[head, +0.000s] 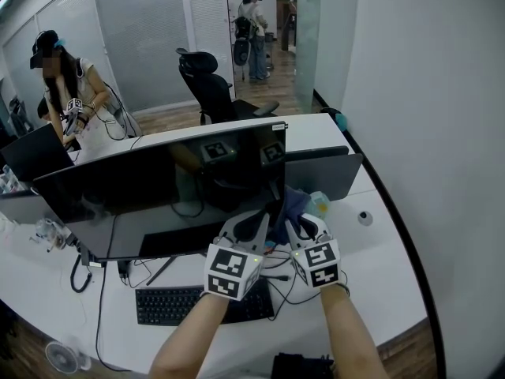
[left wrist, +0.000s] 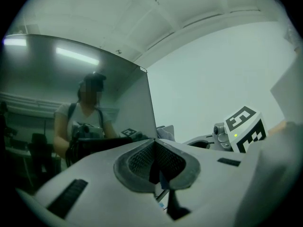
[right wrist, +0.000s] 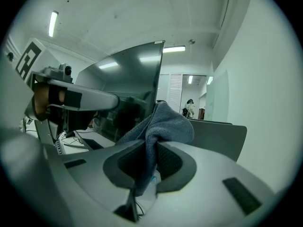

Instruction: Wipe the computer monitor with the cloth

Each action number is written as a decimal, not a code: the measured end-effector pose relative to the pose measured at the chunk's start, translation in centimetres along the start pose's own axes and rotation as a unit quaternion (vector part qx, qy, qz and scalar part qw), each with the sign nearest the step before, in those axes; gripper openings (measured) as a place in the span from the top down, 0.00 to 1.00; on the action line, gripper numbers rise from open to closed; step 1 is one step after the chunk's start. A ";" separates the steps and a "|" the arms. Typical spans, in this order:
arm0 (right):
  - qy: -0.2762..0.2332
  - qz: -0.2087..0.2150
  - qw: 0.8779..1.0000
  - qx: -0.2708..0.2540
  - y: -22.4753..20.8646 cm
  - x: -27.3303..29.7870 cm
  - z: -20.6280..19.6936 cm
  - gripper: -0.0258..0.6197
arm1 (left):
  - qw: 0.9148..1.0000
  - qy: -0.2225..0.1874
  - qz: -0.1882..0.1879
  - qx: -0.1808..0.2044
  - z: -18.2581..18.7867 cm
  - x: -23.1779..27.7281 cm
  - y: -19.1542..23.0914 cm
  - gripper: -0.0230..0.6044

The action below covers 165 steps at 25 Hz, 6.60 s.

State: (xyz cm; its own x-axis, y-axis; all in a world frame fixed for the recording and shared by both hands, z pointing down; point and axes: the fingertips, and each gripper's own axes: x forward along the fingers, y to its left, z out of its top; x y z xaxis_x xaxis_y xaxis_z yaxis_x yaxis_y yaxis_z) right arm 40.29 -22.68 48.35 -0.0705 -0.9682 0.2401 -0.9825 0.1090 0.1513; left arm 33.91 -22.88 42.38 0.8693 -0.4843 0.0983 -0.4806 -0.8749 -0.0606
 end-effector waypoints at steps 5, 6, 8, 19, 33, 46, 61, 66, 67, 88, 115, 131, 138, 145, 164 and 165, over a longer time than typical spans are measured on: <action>0.008 0.001 1.000 0.007 0.3 0.0 -1.3 0.87 | 1.000 0.006 -0.001 -0.002 -0.8 0.2 -0.2 0.95; 0.009 0.002 1.000 0.008 0.4 0.1 -1.5 0.87 | 1.000 0.006 -0.002 -0.001 -0.8 0.2 -0.2 0.95; 0.015 0.003 1.000 0.010 0.6 0.2 -2.0 0.87 | 1.000 0.006 -0.003 -0.001 -0.9 0.1 -0.2 0.95; 0.048 0.001 0.998 0.042 1.4 0.2 -5.1 0.87 | 1.000 0.022 -0.003 0.003 -2.0 -0.1 -0.3 0.95; 0.079 0.000 0.985 0.156 2.4 0.5 -9.3 0.87 | 0.999 0.040 -0.001 -0.004 -4.5 -0.3 0.1 0.95; 0.065 -0.006 0.937 0.343 3.1 0.6 -12.1 0.87 | 0.999 0.046 0.005 -0.018 -5.2 -1.1 0.6 0.95; -0.092 -0.090 0.755 0.643 4.8 1.3 -13.0 0.87 | 0.998 0.050 0.024 -0.033 -6.5 -6.2 4.1 0.95; -0.114 -0.111 0.740 0.653 5.2 1.6 -12.9 0.87 | 0.997 0.051 0.026 -0.042 -6.8 -7.1 5.0 0.95; -0.116 -0.113 0.741 0.652 5.4 1.6 -12.8 0.87 | 0.997 0.050 0.025 -0.044 -6.8 -7.2 5.1 0.95; -0.093 -0.109 0.769 0.622 9.4 2.6 -11.0 0.87 | 0.997 0.039 0.019 -0.063 -7.0 -11.6 8.1 0.95; -0.089 -0.117 0.787 0.599 14.8 4.1 -9.8 0.87 | 0.997 0.045 0.012 -0.065 -8.6 -16.0 11.8 0.95; -0.089 -0.105 0.799 0.586 18.8 5.3 -8.3 0.87 | 0.996 0.048 0.015 -0.079 -10.0 -19.2 13.6 0.95; -0.078 -0.094 0.808 0.576 20.7 5.8 -7.8 0.87 | 0.994 0.050 0.031 -0.088 -10.5 -20.4 15.1 0.95; -0.076 -0.090 0.809 0.576 22.6 6.5 -7.6 0.87 | 0.994 0.047 0.037 -0.094 -11.0 -21.9 16.5 0.95; -0.079 -0.078 0.805 0.583 27.4 8.0 -6.6 0.87 | 0.992 0.046 0.047 -0.105 -12.4 -25.6 19.7 0.95; -0.079 -0.078 0.805 0.582 27.6 8.1 -6.6 0.87 | 0.992 0.045 0.047 -0.106 -12.4 -25.7 19.8 0.95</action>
State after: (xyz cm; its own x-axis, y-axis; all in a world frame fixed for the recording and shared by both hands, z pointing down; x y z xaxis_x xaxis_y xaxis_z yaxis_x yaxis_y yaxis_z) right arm 13.73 -26.03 60.79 0.1384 -0.9764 0.1661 -0.4706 -0.2124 -0.8564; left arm 0.61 -27.80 50.97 0.8097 -0.5546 0.1918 -0.5815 -0.8021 0.1360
